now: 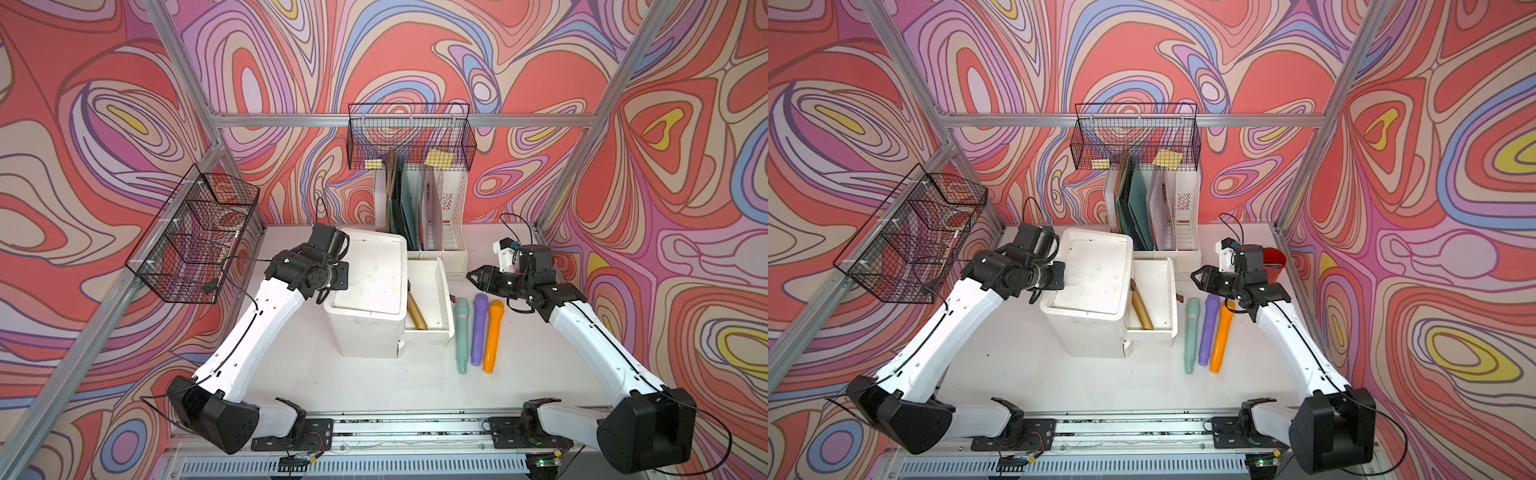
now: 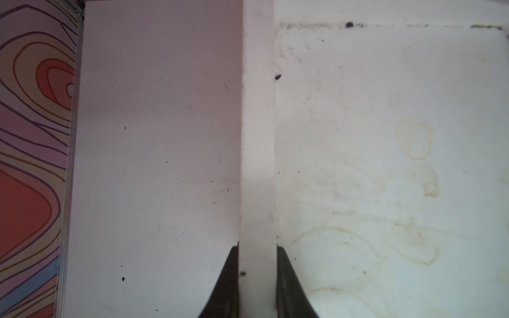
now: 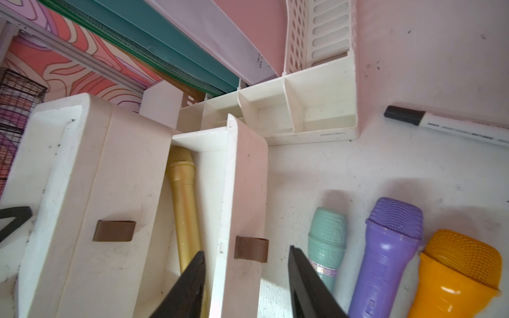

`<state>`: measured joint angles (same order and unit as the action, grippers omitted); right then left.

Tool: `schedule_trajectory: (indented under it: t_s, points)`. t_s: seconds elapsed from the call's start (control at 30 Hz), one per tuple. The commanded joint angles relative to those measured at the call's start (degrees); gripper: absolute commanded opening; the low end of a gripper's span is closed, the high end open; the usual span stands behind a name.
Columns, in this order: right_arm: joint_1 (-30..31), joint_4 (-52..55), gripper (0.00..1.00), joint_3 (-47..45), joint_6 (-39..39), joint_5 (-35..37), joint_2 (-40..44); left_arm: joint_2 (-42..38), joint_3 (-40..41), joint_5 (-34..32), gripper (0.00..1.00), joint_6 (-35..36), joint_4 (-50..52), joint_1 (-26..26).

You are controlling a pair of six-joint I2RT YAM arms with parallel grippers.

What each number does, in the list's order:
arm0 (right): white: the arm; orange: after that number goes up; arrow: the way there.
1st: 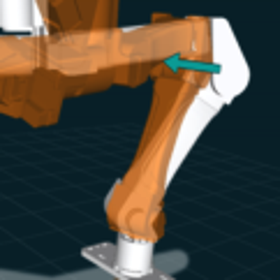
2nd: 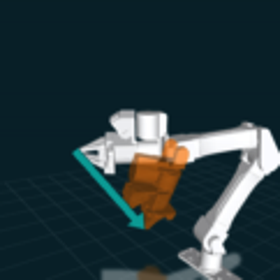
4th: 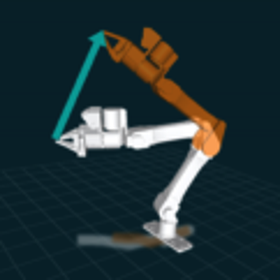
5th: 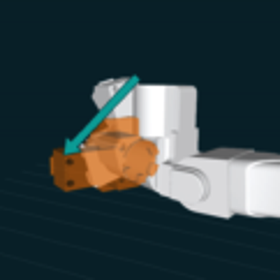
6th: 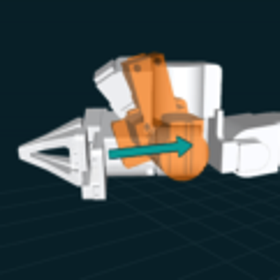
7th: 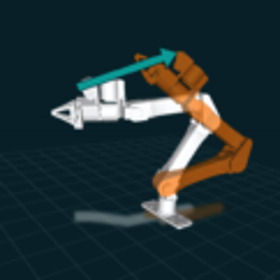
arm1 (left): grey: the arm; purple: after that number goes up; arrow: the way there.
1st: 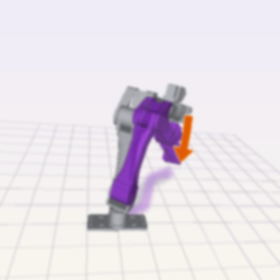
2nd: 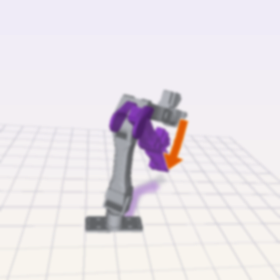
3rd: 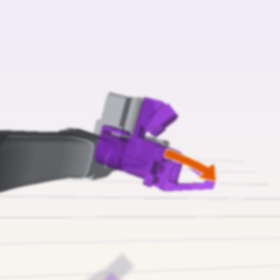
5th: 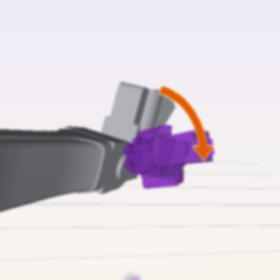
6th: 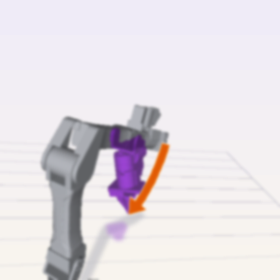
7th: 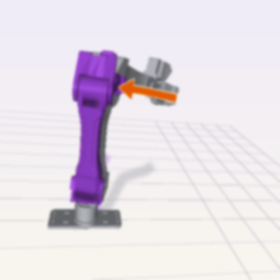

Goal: Take the microphone out of the drawer
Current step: Pick up the microphone from the drawer.

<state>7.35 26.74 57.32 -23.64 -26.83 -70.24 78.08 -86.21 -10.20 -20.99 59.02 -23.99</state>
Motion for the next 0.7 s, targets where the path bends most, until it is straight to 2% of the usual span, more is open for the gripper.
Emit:
schedule_trajectory:
  t_s: [0.0,0.17,0.33,0.5,0.67]
  points:
    - [2.03,-2.76,0.48,-1.2,-0.43,-4.18,0.43,-0.37,-0.01,-1.23,0.0,1.01,-0.67,-0.32]
    - [7.95,-1.06,0.48,0.56,1.67,-1.53,-2.55,-0.31,-0.09,-1.23,0.0,0.89,-0.58,-0.43]
    - [13.92,3.41,0.48,5.34,5.66,4.01,-7.26,-0.3,-0.09,-1.23,0.0,0.87,-0.4,-0.4]
    - [17.35,6.77,0.48,8.97,8.11,8.12,-11.21,-0.39,-0.13,-1.32,0.0,0.95,-0.4,-0.39]
    - [19.98,6.83,0.48,10.69,8.61,9.05,-13.55,-0.3,-0.14,-1.32,0.0,1.04,-0.49,-0.38]
